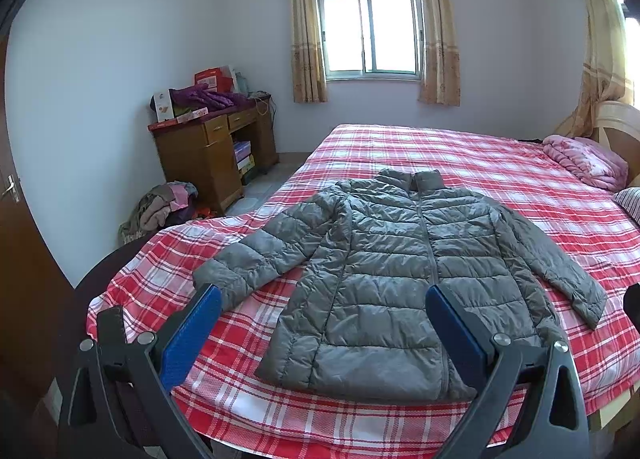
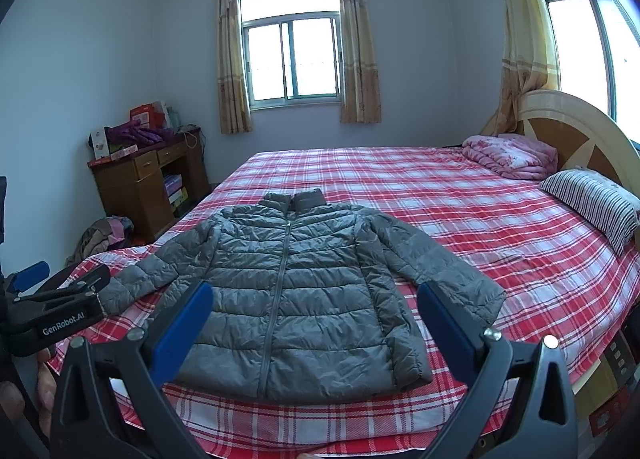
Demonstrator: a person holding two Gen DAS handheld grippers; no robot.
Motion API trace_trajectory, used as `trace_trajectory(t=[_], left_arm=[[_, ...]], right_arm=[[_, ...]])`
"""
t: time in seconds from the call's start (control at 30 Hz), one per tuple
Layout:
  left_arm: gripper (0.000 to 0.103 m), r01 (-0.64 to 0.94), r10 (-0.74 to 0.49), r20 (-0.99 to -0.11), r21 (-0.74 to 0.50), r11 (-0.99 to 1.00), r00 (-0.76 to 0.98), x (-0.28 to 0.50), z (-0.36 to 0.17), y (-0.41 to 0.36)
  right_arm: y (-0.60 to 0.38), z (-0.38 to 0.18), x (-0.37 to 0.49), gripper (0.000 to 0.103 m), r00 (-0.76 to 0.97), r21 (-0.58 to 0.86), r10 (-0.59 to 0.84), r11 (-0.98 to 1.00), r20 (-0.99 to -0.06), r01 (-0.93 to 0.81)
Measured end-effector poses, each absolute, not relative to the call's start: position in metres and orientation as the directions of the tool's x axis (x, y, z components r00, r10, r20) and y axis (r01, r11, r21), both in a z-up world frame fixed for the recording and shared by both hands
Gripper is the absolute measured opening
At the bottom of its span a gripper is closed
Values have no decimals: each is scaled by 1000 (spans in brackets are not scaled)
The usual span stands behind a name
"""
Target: Fold large clothes
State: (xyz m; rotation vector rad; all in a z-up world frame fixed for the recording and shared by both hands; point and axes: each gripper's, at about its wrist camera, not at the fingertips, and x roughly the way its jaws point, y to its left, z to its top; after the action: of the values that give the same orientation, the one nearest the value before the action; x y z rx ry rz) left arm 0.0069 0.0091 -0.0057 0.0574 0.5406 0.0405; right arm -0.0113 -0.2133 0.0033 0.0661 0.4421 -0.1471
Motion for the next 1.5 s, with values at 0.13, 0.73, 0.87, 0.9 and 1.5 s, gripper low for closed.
trace_trajectory(t=[0.13, 0.73, 0.87, 0.9, 1.5], left_arm=[[102, -30, 58, -509, 62, 998, 859, 6, -5, 11], [102, -25, 57, -511, 69, 997, 858, 7, -6, 10], [102, -28, 60, -511, 69, 997, 858, 7, -6, 10], [102, -30, 62, -511, 71, 997, 857, 7, -6, 9], [102, -7, 75, -581, 118, 993, 810, 79, -69, 5]], right_arm=[[-215, 3, -12, 103, 894, 33, -127, 987, -430, 155], [-217, 2, -11, 103, 892, 33, -125, 987, -434, 154], [-219, 1, -11, 103, 891, 37, -124, 987, -437, 155], [-220, 0, -11, 103, 890, 38, -124, 987, -438, 156], [-273, -54, 38, 103, 837, 73, -125, 979, -532, 193]])
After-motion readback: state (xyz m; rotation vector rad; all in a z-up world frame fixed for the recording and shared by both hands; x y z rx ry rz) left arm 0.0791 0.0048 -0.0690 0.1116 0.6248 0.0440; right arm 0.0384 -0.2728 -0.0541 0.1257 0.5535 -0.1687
